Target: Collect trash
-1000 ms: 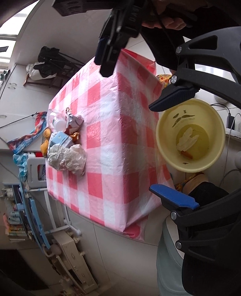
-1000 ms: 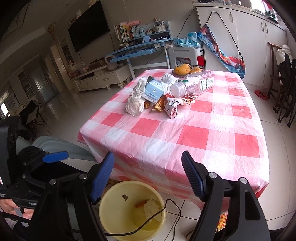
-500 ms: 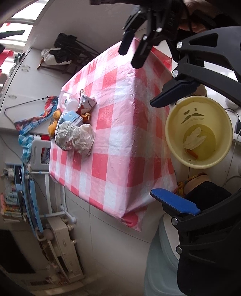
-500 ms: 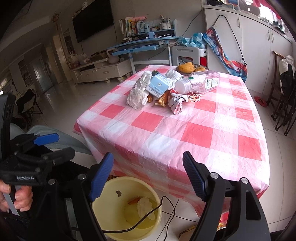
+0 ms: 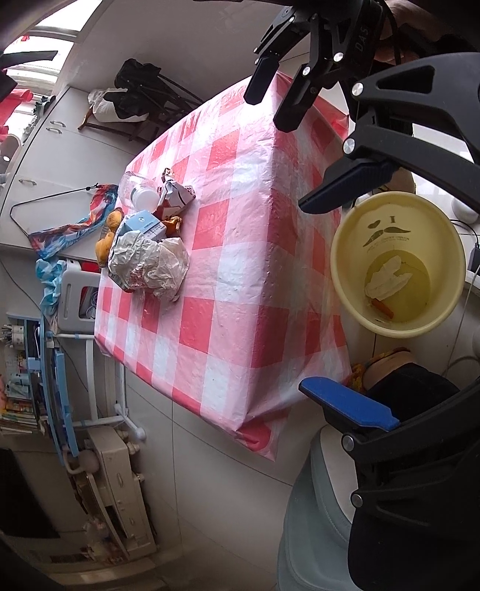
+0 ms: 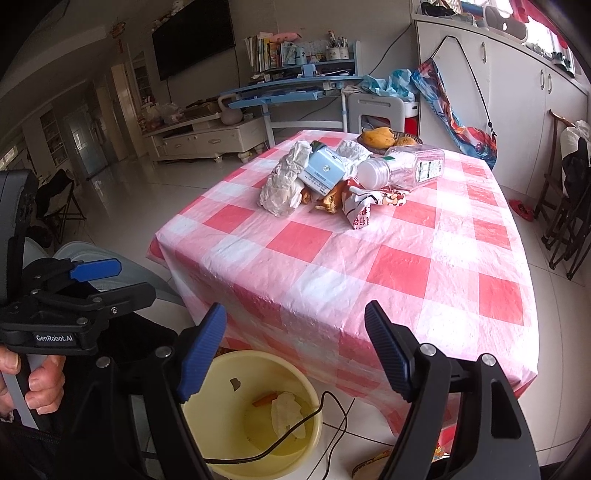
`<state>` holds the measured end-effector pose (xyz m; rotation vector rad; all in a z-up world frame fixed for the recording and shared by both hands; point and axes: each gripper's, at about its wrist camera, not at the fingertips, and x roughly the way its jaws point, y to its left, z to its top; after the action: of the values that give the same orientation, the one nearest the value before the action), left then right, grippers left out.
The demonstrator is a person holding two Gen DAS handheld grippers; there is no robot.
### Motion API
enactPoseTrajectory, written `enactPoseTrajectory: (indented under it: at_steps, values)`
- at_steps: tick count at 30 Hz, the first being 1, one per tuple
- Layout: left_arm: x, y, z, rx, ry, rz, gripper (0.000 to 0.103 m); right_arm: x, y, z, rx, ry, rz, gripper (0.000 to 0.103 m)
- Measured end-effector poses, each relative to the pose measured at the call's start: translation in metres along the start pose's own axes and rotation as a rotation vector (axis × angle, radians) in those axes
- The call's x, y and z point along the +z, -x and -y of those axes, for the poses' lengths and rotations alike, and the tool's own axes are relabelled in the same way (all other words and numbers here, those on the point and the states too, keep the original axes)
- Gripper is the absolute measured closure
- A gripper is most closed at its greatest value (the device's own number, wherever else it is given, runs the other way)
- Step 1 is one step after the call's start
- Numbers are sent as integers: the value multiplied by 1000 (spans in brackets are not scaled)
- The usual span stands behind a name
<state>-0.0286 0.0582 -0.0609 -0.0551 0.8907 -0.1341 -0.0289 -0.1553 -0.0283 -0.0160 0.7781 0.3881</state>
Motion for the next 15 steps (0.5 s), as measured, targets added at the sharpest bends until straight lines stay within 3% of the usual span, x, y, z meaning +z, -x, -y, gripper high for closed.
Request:
enactPoseTrajectory:
  at_steps: [15]
  values:
    - [1, 1, -1, -22, 15, 3, 16, -4, -8, -9, -17, 31, -25, 28]
